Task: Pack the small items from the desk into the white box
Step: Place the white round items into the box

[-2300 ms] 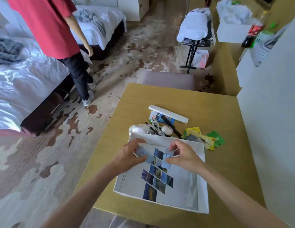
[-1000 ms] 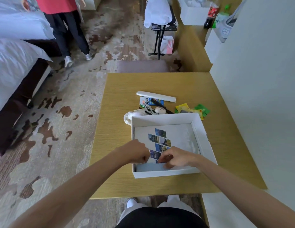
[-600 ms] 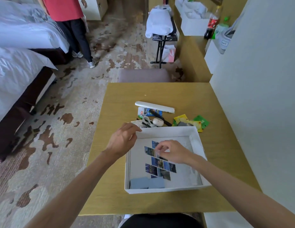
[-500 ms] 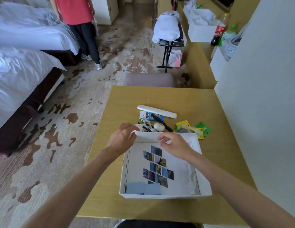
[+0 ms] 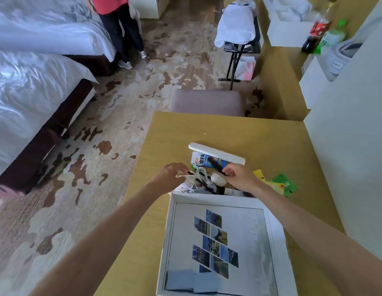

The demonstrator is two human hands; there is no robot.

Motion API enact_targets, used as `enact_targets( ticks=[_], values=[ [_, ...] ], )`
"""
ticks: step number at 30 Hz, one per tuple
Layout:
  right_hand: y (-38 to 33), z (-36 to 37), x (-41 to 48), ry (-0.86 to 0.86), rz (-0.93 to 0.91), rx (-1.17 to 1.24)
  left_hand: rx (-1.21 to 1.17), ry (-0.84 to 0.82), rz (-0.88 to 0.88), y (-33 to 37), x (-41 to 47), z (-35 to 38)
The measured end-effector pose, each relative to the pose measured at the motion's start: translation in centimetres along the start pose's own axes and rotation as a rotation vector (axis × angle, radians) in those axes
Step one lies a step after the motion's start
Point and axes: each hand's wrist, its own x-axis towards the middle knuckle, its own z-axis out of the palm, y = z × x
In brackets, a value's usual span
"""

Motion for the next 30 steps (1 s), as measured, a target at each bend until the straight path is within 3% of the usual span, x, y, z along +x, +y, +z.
enact_targets(
  ticks=[6,10,16,21,24,27,30],
  values=[
    [0.3,2.2,4.6,-0.116,0.003,-0.298,0.299,-0.222,0.098,-3.8,3.7,0.9],
    [0.3,3.3,6.1,-0.168,0.029,-0.448,0.406,-0.262,0.169,-5.0,4.7,2.0],
    [0.7,2.6,5.8,-0.059,0.084,-0.191,-0.073,-0.186,0.013,-5.4,5.0,0.4],
    [-1.5,0.3,3.1,0.112,0.131,0.367,-0.334,-0.028,-0.046,-4.4,3.5,-2.2],
    [-3.3,-1.0,0.5,0.062,0.077,0.585,-0.530,0.131,-0.172,-2.8,1.6,-3.4],
    [-5.2,-2.1,-2.6,-0.056,-0.013,0.631,-0.836,0.140,-0.214,0.0,-1.5,-3.9],
    [-6.5,-2.5,-5.9,-0.135,-0.049,0.685,-0.864,0.111,-0.169,3.1,-5.1,-3.3]
  ],
)
